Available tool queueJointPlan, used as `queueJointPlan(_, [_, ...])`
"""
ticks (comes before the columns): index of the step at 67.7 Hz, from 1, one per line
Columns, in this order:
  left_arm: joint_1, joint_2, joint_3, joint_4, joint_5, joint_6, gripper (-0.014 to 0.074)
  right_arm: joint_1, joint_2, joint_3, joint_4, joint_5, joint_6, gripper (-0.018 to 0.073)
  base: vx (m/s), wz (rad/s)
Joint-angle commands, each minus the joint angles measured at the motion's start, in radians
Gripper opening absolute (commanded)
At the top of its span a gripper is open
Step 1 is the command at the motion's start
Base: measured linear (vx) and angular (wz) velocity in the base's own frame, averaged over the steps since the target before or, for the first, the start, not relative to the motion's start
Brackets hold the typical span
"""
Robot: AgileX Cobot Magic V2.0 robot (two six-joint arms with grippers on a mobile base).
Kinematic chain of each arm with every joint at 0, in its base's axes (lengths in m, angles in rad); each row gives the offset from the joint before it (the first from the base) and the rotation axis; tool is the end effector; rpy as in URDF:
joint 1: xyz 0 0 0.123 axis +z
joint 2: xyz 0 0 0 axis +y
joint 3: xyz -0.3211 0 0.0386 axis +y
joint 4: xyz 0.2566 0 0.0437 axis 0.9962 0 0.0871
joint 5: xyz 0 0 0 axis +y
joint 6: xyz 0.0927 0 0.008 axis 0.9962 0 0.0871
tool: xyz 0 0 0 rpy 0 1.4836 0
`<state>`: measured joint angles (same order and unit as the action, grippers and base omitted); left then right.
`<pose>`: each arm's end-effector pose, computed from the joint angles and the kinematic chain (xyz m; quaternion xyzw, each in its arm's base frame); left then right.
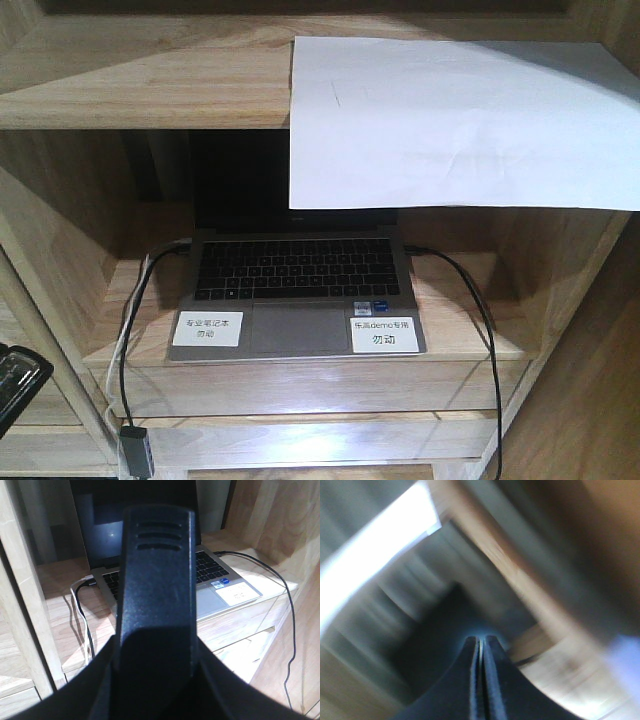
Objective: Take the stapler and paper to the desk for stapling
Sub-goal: 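Reach the right gripper to the white paper edge and pinch it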
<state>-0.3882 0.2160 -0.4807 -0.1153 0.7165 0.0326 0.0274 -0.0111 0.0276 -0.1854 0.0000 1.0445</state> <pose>0.0136 -0.0132 0.3059 0.1577 0.8071 -0.1551 0.5475 0.0286 0.0008 0.2040 0.2754 0.6236 0.3138 0.6609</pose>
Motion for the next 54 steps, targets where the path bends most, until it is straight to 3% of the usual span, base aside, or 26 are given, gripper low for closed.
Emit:
queueJointPlan(1, [-0.003, 0.007, -0.030, -0.013, -0.118, -0.010, -0.0007, 0.003, -0.014, 0.003, -0.079, -0.053, 0.275, -0.0009, 0.00, 0.00])
queueJointPlan(8, [-0.003, 0.007, -0.030, -0.013, -0.118, -0.010, -0.0007, 0.003, -0.013, 0.003, -0.125, -0.020, 0.386, -0.0004, 0.00, 0.00])
queueJointPlan(18, [-0.003, 0.007, -0.030, -0.013, -0.118, -0.010, -0.0007, 0.048, 0.035, 0.001, -0.128, -0.099, 0.393, 0.0057, 0.00, 0.00])
queueJointPlan(29, [-0.003, 0.007, -0.030, -0.013, -0.118, -0.010, -0.0007, 0.125, 0.234, 0.001, -0.122, -0.388, 0.408, 0.0232, 0.00, 0.00])
queueJointPlan(42, [-0.003, 0.007, -0.030, -0.013, -0.118, -0.010, -0.0007, 0.125, 0.581, -0.034, -0.128, -0.758, 0.393, 0.0452, 0.00, 0.00])
queueJointPlan(54, [-0.003, 0.007, -0.030, -0.013, -0.118, -0.010, -0.0007, 0.125, 0.835, -0.117, -0.149, -1.001, 0.393, 0.0501, 0.00, 0.00])
